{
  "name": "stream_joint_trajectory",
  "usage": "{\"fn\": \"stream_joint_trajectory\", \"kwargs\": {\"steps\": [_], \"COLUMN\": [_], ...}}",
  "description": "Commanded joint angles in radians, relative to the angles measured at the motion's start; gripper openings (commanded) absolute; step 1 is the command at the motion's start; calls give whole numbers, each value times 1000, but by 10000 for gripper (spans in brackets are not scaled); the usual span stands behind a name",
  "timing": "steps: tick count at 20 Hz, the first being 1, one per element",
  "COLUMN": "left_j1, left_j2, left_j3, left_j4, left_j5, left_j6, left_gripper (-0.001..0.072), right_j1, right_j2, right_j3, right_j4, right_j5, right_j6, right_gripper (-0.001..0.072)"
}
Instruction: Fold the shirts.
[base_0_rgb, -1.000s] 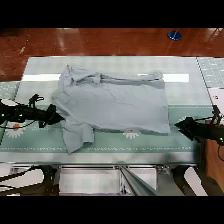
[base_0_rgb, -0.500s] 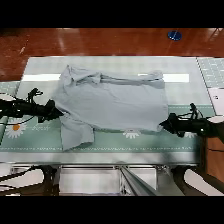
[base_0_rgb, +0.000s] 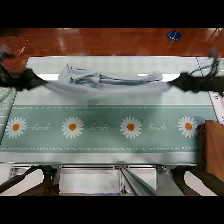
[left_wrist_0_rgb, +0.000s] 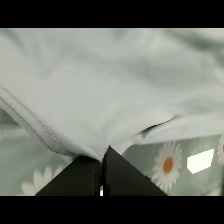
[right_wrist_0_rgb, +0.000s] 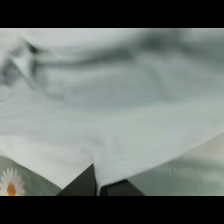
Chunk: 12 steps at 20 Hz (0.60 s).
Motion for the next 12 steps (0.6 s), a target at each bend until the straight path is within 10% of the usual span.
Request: {"fn": "stream_joint_trajectory", "kwargs": {"steps": [1,12], "left_j1": [1,-58], "left_j2": [185,652], "left_j3": [267,459], "left_j4": [-21,383], "left_j5": [82,176], "left_j6": [-1,-135], "left_gripper": [16,15], "right_j1": [8,8], "right_j2": [158,549], "right_j3": [357,553], "right_j4": [-193,-349], "right_j5": [55,275], "right_j6": [88,209], "right_gripper": [18,18]}}
